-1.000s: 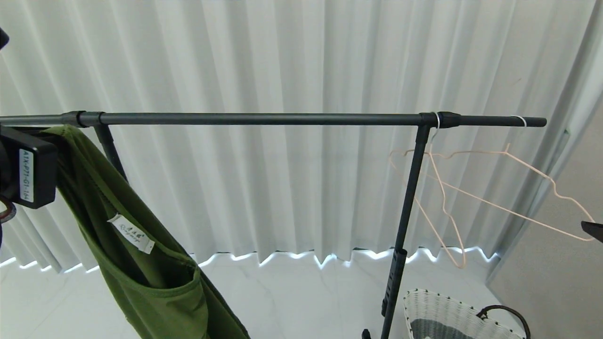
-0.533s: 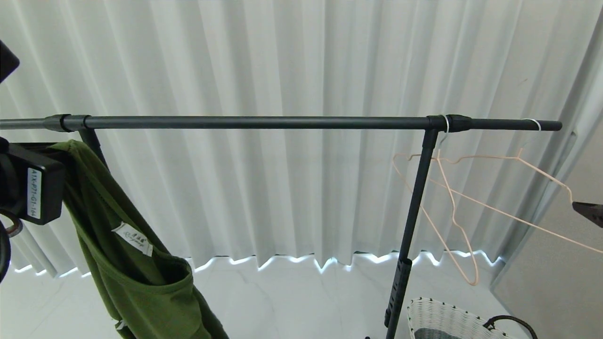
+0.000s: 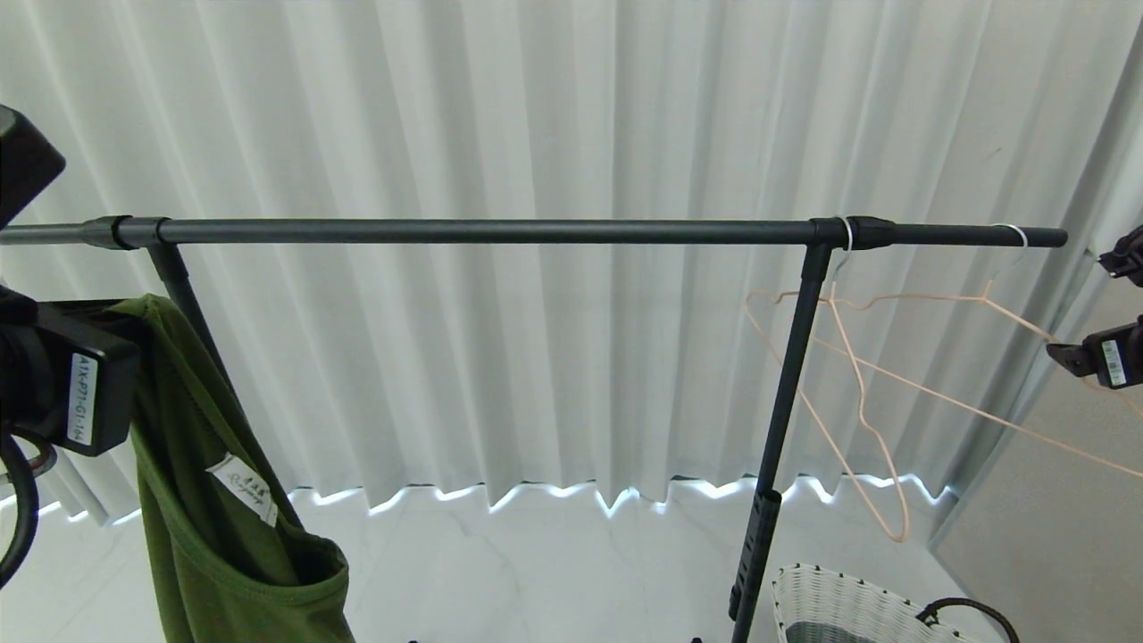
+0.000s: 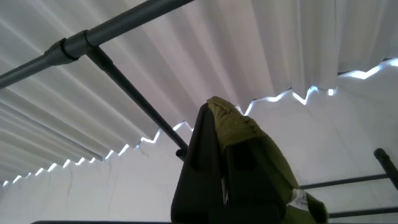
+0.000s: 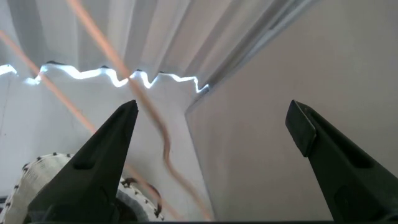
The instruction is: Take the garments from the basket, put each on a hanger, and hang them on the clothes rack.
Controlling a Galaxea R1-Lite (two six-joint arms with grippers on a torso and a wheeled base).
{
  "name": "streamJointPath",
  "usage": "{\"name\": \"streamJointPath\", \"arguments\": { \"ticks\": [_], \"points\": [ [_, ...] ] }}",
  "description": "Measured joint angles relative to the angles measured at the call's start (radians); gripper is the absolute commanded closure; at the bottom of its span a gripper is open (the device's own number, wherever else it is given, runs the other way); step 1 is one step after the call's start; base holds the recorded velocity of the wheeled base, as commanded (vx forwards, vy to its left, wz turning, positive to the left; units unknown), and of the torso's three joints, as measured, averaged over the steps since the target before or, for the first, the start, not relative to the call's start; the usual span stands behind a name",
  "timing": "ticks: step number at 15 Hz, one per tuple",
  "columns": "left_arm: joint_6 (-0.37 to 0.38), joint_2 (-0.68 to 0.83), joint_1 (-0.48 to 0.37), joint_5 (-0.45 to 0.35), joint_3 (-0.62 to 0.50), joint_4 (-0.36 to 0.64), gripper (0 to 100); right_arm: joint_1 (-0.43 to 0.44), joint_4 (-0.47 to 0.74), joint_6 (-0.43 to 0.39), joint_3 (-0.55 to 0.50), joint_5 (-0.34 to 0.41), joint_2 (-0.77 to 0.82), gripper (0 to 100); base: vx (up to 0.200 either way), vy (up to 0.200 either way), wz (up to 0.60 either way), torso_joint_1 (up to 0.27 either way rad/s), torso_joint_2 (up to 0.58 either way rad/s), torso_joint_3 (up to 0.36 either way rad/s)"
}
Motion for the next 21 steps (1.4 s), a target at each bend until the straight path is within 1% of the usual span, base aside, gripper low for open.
{"name": "streamJointPath", "arguments": {
  "ticks": [3,6,9,12,17,18,21],
  "points": [
    [0.001,0.0,0.0,0.0,0.012,-0.014,100,-0.02,-0.001,0.004,-0.029,0.034,0.069,0,0.0,0.0,0.0,0.0,0.0,0.0],
    [0.001,0.001,0.0,0.0,0.013,-0.016,100,-0.023,0.023,0.007,-0.022,0.089,0.092,0,0.0,0.0,0.0,0.0,0.0,0.0],
    [0.001,0.0,0.001,0.0,0.013,-0.016,100,-0.014,0.04,0.011,0.01,0.122,0.082,0,0.0,0.0,0.0,0.0,0.0,0.0],
    [0.001,-0.001,0.001,0.0,0.013,-0.016,100,0.027,0.055,0.04,0.066,0.162,0.034,0,0.0,0.0,0.0,0.0,0.0,0.0],
    [0.01,-0.011,0.001,0.001,0.011,-0.016,100,0.086,0.056,0.085,0.117,0.171,-0.037,0,0.0,0.0,0.0,0.0,0.0,0.0],
    [0.011,-0.014,0.001,0.001,0.011,-0.015,100,0.086,0.051,0.086,0.117,0.169,-0.042,0,0.0,0.0,0.0,0.0,0.0,0.0],
    [0.013,-0.019,0.001,0.002,0.009,-0.015,100,0.049,0.048,0.086,0.09,0.169,-0.038,0,0.0,0.0,0.0,0.0,0.0,0.0]
  ]
}}
